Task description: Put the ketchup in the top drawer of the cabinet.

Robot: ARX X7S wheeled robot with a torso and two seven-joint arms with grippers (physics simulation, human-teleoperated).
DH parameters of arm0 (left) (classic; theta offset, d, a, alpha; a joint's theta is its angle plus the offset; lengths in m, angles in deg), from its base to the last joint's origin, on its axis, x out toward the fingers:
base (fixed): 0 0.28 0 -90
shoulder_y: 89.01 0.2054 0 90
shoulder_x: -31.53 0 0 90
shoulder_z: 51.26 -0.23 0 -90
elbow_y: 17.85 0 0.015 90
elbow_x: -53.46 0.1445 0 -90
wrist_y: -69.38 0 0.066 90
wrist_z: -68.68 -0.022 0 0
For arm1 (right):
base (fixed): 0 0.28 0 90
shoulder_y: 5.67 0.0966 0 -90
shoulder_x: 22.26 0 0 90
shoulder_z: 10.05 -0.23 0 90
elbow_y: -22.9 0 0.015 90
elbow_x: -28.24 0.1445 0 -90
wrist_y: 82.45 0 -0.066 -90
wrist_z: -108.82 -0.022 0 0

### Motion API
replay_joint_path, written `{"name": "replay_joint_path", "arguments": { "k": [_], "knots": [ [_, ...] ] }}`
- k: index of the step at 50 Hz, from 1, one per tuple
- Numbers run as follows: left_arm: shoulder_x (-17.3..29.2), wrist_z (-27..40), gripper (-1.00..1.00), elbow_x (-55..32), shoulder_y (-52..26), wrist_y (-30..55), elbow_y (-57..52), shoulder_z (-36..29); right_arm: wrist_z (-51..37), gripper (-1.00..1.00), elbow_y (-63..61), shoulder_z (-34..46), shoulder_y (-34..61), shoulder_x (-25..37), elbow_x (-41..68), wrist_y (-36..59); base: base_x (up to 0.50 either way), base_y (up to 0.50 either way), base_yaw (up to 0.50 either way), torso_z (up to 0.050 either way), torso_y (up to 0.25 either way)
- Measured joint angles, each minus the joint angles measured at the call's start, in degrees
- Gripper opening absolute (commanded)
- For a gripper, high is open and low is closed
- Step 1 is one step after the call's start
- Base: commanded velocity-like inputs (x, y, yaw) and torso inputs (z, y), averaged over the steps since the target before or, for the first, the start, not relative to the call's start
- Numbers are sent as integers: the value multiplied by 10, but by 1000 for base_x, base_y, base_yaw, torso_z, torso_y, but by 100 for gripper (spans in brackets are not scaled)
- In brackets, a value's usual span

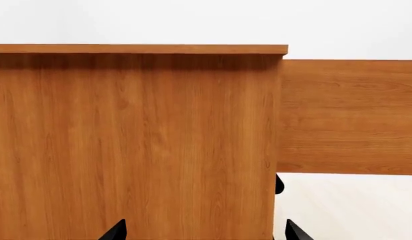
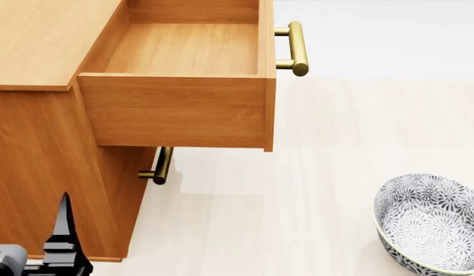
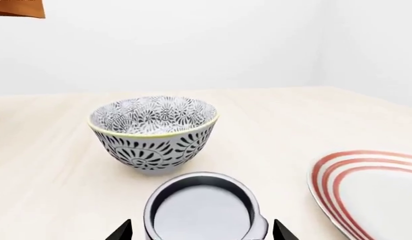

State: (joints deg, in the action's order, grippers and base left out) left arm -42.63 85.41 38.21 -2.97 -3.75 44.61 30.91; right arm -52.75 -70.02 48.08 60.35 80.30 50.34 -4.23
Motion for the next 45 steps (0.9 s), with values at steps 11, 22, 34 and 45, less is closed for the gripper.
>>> {"name": "replay_joint_path", "arguments": {
  "k": [11, 22, 34, 45],
  "knots": [
    [2, 2, 100, -3, 0, -1, 2, -1, -3, -100, 0, 2, 4, 2, 11, 1, 0, 0, 0, 0, 0],
    [4, 6, 100, -4, 0, -3, 2, -2, -4, -100, 3, 3, 6, 1, 17, -3, 0, 0, 0, 0, 0],
    [6, 9, 100, -7, 1, -3, 2, -3, -56, -100, -81, -5, 4, 15, 35, 70, 0, 0, 0, 0, 0],
    [10, 10, 100, -12, 4, -4, 0, -3, -148, -100, -224, -28, 20, 61, 86, 202, 0, 0, 0, 0, 0]
  ]
}}
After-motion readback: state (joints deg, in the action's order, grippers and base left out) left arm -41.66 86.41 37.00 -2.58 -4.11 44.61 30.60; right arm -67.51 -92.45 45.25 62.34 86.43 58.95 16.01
